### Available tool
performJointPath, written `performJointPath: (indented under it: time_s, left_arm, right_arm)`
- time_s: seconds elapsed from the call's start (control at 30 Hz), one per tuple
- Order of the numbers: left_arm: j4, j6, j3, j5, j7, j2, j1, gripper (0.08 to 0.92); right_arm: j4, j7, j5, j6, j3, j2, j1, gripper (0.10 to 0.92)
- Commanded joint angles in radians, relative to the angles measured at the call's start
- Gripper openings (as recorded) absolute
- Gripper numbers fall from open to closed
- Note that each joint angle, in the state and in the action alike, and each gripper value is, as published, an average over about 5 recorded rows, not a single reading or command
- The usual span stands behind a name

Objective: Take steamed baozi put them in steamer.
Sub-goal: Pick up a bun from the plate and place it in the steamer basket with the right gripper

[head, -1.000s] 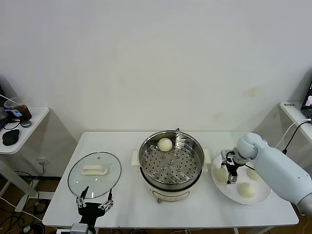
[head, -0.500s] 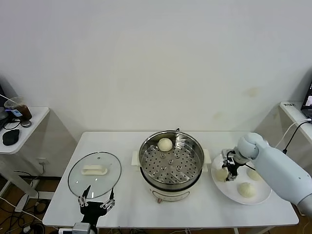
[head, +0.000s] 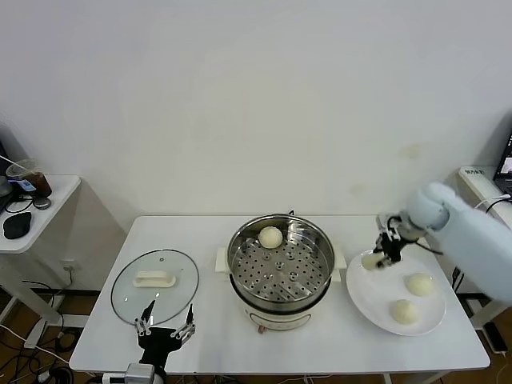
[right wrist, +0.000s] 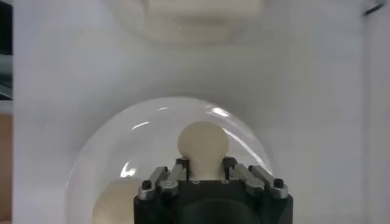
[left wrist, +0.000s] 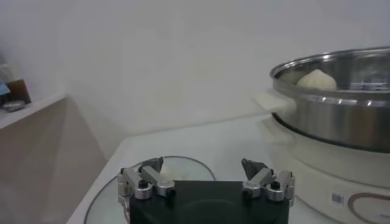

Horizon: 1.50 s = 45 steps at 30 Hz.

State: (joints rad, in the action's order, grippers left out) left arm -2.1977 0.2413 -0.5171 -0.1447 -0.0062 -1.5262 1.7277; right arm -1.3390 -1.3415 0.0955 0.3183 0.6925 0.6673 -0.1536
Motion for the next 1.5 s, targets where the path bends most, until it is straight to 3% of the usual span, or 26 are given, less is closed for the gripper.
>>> performJointPath:
  time_s: [0.03, 0.27, 0.43, 0.9, 1.5]
  left_arm:
    - [-0.004, 0.001, 0.021, -0.007, 0.0, 0.002, -0.001, 0.823]
    - [-0.014, 0.001, 0.031, -0.001, -0.005, 0.003, 0.001, 0.823]
    - [-0.01, 0.001, 0.029, 0.009, -0.01, 0.004, 0.0, 0.823]
    - [-0.001, 0.003, 0.035, 0.015, -0.019, -0.005, -0.005, 0.823]
    - [-0.012, 0.01, 0.026, 0.044, -0.021, -0.002, -0.013, 0.823]
  right_arm:
    - [-0.093, -0.024, -0.263, 0.079, 0.332, 0.001, -0.419, 0.373]
    - [-0.158, -0.019, -0.495, 0.247, 0.494, 0.176, -0.56, 0.373]
    - [-0.157, 0.002, -0.559, 0.32, 0.502, 0.293, -0.537, 0.374]
    - [0.014, 0.091, -0.403, 0.342, 0.491, 0.553, -0.33, 0.374]
    - [0.188, 0.173, -0.254, 0.351, 0.41, 0.697, -0.182, 0.39]
